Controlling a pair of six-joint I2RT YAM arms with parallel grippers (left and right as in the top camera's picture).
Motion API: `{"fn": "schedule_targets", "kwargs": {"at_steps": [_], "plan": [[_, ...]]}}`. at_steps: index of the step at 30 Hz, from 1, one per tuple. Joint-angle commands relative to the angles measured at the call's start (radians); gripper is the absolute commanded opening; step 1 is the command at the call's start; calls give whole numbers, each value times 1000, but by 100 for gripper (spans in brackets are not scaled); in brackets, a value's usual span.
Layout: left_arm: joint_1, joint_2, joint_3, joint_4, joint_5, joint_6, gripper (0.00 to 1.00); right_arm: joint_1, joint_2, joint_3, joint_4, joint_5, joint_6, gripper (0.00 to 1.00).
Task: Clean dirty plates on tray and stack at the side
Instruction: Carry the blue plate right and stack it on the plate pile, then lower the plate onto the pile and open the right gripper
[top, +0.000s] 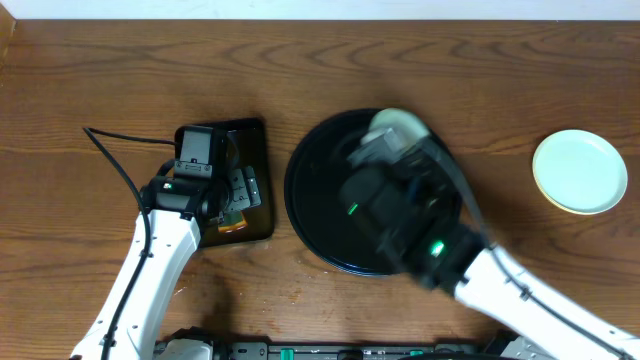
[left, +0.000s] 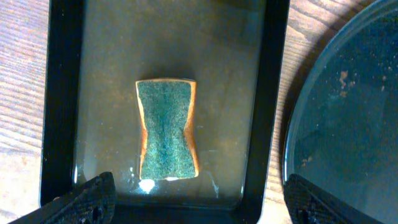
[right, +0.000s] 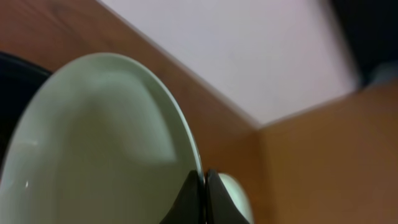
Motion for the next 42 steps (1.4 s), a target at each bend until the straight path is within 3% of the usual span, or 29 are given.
{"fn": "schedule_targets", "kwargs": {"at_steps": [1, 6, 11, 21, 27, 33, 42], "plan": [[4, -2, 19, -3, -2, 9, 87, -250, -32, 5, -39, -404, 318, 1], [4, -2, 19, -3, -2, 9, 87, -651, -39, 5, -79, -923, 423, 1], [4, -2, 19, -3, -2, 9, 87, -984, -32, 5, -110, -1186, 455, 1], [4, -2, 19, -3, -2, 9, 87, -1427, 140, 5, -62, -1212, 570, 1], [4, -2, 19, -3, -2, 9, 87, -1554, 309, 5, 20, -1279, 589, 1], [4, -2, 19, -3, -2, 9, 87, -1542, 380, 5, 59, -1413, 529, 1], [4, -2, 19, -3, -2, 9, 87, -1460, 404, 5, 53, -1274, 523, 1]]}}
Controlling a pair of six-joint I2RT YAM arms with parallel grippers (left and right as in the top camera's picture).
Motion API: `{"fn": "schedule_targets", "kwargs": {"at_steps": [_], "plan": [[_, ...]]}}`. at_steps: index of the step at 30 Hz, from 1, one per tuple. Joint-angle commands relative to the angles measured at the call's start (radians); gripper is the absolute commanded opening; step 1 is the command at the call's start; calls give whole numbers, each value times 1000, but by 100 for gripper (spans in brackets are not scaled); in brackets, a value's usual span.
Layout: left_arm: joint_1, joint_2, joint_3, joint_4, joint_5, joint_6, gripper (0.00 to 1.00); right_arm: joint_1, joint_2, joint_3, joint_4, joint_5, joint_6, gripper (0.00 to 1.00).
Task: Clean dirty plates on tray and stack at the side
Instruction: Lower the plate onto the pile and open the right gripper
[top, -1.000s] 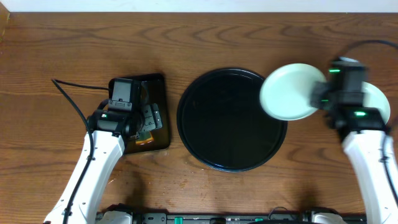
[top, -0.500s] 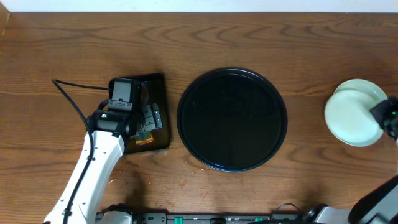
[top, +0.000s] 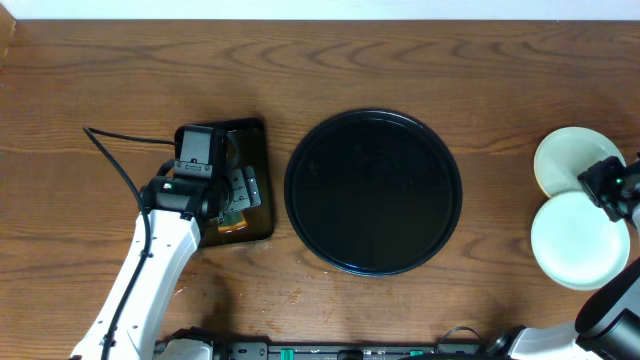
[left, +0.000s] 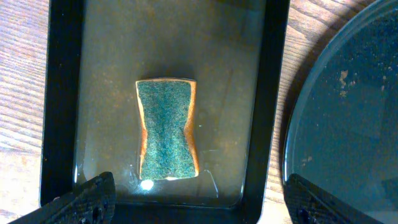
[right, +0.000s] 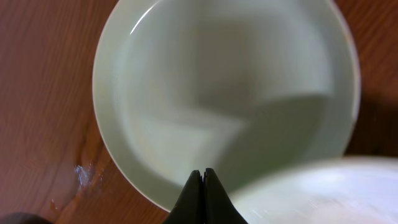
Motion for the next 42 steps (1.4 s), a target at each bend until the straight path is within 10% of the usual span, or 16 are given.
{"fn": "schedule_targets", "kwargs": {"at_steps": [1, 9, 15, 20, 42], "plan": [[4, -2, 19, -3, -2, 9, 87, 38, 29, 5, -2, 50, -14, 1], [4, -2, 19, -3, -2, 9, 87, 60, 4, 5, -15, -57, -82, 35], [4, -2, 19, -3, -2, 9, 87, 51, -119, 5, -148, -101, -90, 41], [4, -2, 19, -3, -2, 9, 87, 51, -196, 5, -325, 121, 63, 1], [4, -2, 19, -3, -2, 9, 87, 52, 62, -38, 8, 151, 164, 1]]}}
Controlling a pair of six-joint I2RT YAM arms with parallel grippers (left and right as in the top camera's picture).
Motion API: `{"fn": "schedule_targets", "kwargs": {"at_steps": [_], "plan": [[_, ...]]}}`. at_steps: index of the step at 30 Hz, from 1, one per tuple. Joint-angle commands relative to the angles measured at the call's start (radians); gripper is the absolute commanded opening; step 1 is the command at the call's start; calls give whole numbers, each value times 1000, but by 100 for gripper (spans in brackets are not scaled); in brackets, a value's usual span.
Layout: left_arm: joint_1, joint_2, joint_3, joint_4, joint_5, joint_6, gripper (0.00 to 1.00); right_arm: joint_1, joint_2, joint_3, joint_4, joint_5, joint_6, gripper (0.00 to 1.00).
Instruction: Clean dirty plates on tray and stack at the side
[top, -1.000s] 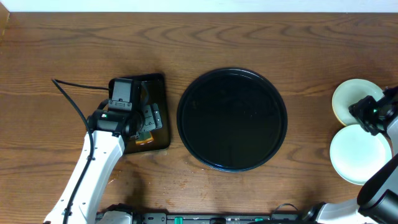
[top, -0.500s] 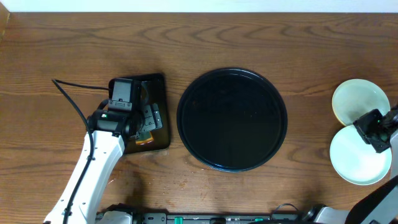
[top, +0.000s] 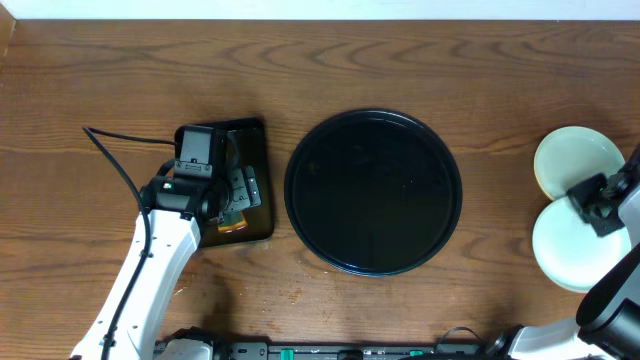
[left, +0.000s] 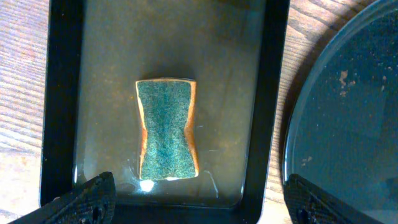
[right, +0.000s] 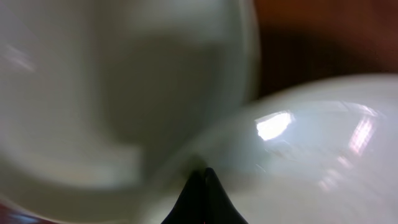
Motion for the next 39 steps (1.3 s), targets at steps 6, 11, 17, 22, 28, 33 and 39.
{"fn": "schedule_targets", "kwargs": {"at_steps": [6, 11, 17, 22, 28, 33, 39], "plan": [[4, -2, 19, -3, -2, 9, 87, 3, 27, -4, 291, -131, 11, 1], [4, -2, 19, -3, -2, 9, 87, 8, 59, -4, 365, -130, -10, 1], [4, -2, 19, -3, -2, 9, 87, 34, 126, -4, 365, -154, -80, 1], [4, -2, 19, -3, -2, 9, 87, 36, 127, -4, 332, -151, -82, 1], [4, -2, 19, -3, -2, 9, 87, 38, 138, -4, 378, -153, -106, 1], [4, -2, 19, -3, -2, 9, 87, 61, 138, -2, 543, -393, -283, 4], [4, -2, 19, -3, -2, 9, 88, 60, 91, 1, 582, -589, -251, 11]]}}
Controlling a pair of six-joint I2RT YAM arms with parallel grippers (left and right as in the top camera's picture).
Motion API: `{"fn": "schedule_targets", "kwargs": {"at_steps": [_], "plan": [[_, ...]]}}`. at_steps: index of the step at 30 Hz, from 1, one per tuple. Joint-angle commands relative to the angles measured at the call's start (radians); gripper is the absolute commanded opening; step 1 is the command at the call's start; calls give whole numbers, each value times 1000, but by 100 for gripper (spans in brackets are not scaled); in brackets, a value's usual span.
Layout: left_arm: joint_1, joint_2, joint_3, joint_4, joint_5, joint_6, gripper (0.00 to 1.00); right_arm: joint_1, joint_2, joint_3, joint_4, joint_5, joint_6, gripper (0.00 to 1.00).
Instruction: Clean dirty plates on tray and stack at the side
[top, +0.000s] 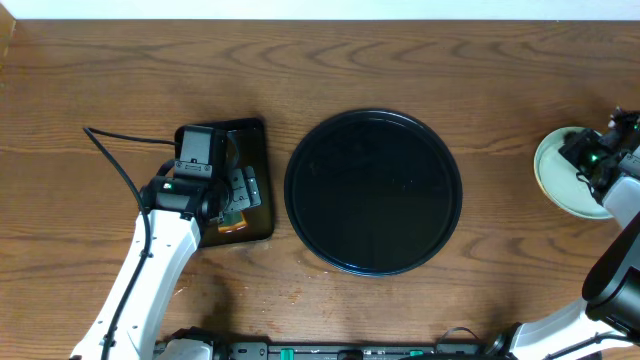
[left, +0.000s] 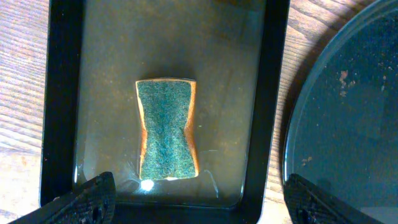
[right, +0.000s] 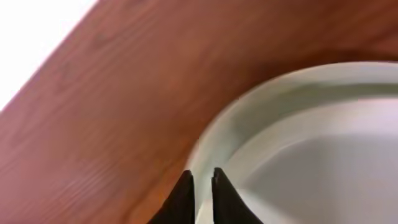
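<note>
The round black tray (top: 289, 190) in the middle of the table carries no plates, only crumbs (left: 343, 77). At the far right, pale green plates (top: 557, 182) lie as one stack on the wood. In the right wrist view a double pale rim (right: 292, 99) shows. My right gripper (top: 590, 158) is over the stack's right side, its fingers (right: 202, 182) a little apart astride the rim, so it is open. My left gripper (left: 199, 198) hangs wide open over the green sponge (left: 166, 129), not touching it.
The sponge lies in a small rectangular black tray (top: 256, 134) with a film of water, just left of the round tray. A black cable (top: 115, 160) runs over the table at the left. The table's right edge is close to the plate stack.
The plate that my right gripper held low at the right edge, beside the resting plate, now lies on that plate. The fingers, then pinched together on its rim, now stand slightly apart.
My right gripper first held a pale green plate by its rim over the round tray, with another plate lying alone at the right. It then held that plate at the table's right edge, beside and below the other. Now both are one stack. The left arm stayed still.
</note>
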Motion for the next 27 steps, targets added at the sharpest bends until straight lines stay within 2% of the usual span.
{"fn": "schedule_targets", "kwargs": {"at_steps": [1, 6, 11, 17, 21, 23, 27], "plan": [[4, -2, 19, -2, -2, 9, 87, 10, -52, 6, -11, -140, -21, 13], [4, -2, 19, -2, -2, 9, 87, 12, -201, 6, -135, -148, -19, 16], [4, -2, 19, -2, -2, 9, 87, 59, -376, 6, -357, -188, -21, 17], [4, -2, 19, -2, -2, 9, 87, 230, -481, 5, -645, -175, -131, 30], [4, -2, 19, -2, -2, 9, 87, 376, -468, 4, -812, 18, -190, 41], [4, -2, 19, -2, -2, 9, 87, 442, -456, 3, -857, 137, -190, 41], [4, -2, 19, -2, -2, 9, 88, 525, -451, 3, -854, 179, -190, 41]]}}
